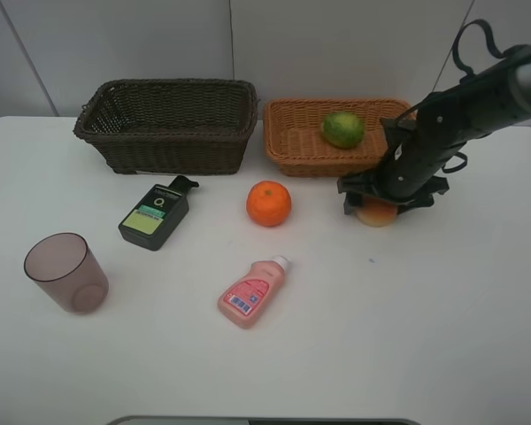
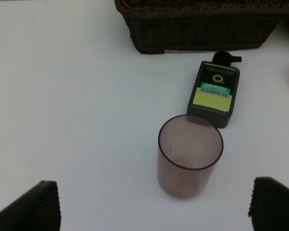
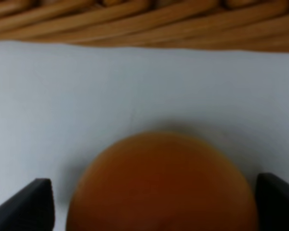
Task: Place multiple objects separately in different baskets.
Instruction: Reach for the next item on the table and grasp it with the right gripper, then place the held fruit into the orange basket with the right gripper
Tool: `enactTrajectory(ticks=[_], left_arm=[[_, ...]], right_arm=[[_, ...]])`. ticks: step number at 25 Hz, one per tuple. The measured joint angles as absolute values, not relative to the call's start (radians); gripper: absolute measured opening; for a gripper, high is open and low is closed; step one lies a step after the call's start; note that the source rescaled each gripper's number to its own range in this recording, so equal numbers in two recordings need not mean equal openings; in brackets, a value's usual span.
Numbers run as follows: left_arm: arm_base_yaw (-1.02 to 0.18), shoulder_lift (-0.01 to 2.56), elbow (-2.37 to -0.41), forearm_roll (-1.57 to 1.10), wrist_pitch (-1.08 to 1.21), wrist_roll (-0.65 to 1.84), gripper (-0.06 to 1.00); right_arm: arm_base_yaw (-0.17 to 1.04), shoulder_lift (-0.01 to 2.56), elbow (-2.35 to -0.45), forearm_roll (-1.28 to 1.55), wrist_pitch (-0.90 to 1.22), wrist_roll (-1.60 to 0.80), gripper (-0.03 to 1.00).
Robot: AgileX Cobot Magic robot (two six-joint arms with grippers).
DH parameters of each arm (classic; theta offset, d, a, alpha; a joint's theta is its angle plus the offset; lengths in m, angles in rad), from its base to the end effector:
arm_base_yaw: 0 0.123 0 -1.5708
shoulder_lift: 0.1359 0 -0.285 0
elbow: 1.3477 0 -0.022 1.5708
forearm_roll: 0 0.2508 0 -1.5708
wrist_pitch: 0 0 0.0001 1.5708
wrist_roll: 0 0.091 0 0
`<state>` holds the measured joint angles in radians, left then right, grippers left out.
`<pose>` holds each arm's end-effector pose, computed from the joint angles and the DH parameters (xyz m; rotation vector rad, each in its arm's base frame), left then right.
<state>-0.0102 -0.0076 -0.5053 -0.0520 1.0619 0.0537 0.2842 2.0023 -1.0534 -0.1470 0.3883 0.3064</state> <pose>-0.0068 -0.0041 0.2787 0.0677 2.0306 -0.0347 0.3490 0.0967 0.1012 -0.1475 2.8090 0.0277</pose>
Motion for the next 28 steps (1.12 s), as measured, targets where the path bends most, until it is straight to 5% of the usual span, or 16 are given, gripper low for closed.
enactTrajectory(ticks=[7, 9, 11, 12, 28], left_arm=[[-0.010, -0.008, -0.505, -0.052, 1.062, 0.054, 1.00], [-0.010, -0.008, -0.505, -0.052, 1.062, 0.054, 1.00], [-0.010, -0.008, -0.505, -0.052, 1.062, 0.054, 1.00], [-0.010, -0.008, -0.505, -0.052, 1.062, 0.054, 1.00], [-0.010, -0.008, -0.505, -0.052, 1.062, 0.054, 1.00]], right_arm=[[0.284, 2.002, -1.053, -0.165, 0.388, 0.306, 0.79], [0.283, 2.003, -1.053, -0.165, 0.389, 0.306, 0.62], [0.281, 2.004, -1.053, -0.165, 0.390, 0.306, 0.29], [0.280, 2.004, -1.053, -0.165, 0.390, 0.306, 0.26], [0.279, 2.004, -1.053, -0.165, 0.390, 0.307, 0.26]])
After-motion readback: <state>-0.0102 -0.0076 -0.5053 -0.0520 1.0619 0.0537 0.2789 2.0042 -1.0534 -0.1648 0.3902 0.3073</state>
